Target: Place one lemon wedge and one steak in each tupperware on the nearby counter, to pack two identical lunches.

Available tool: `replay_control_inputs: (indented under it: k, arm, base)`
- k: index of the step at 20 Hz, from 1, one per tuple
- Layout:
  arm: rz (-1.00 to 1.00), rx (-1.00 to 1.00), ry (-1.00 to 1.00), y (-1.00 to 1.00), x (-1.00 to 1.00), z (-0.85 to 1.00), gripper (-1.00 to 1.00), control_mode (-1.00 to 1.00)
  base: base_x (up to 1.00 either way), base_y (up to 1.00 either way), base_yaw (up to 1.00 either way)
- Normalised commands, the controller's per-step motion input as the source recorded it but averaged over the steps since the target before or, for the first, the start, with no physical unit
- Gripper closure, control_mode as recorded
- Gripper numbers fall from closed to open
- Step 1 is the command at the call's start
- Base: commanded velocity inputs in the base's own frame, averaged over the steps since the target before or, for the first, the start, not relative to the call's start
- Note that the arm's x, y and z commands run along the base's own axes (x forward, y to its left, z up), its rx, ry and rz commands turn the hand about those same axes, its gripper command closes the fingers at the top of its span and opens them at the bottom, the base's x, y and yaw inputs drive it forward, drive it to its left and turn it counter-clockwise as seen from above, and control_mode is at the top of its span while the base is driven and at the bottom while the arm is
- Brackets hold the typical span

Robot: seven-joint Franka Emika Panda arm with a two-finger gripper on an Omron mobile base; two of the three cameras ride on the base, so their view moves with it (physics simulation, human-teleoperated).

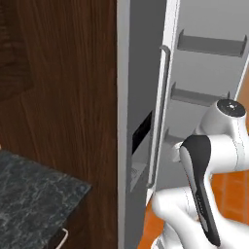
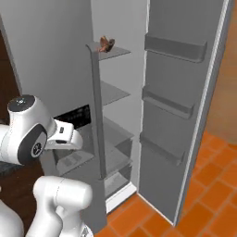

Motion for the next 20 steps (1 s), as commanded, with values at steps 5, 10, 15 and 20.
replay_control_inputs:
  k: [5,10,15,20]
  arm:
    - [0.0,0.0,0.0,0.0,0.0,0.0,-1.0,1.0]
    - [0.0,0.0,0.0,0.0,0.0,0.0,-1.0,1.0]
    - [0.0,0.0,0.0,0.0,0.0,0.0,-1.0,1.0]
    - [0.0,0.0,0.0,0.0,0.0,0.0,-1.0,1.0]
  base:
    - [0.7,-1.0,0.23]
    - [0.49,-0.96,0.33]
    - [0.26,-0.94,0.35]
    - [0.69,-0.31,0.5]
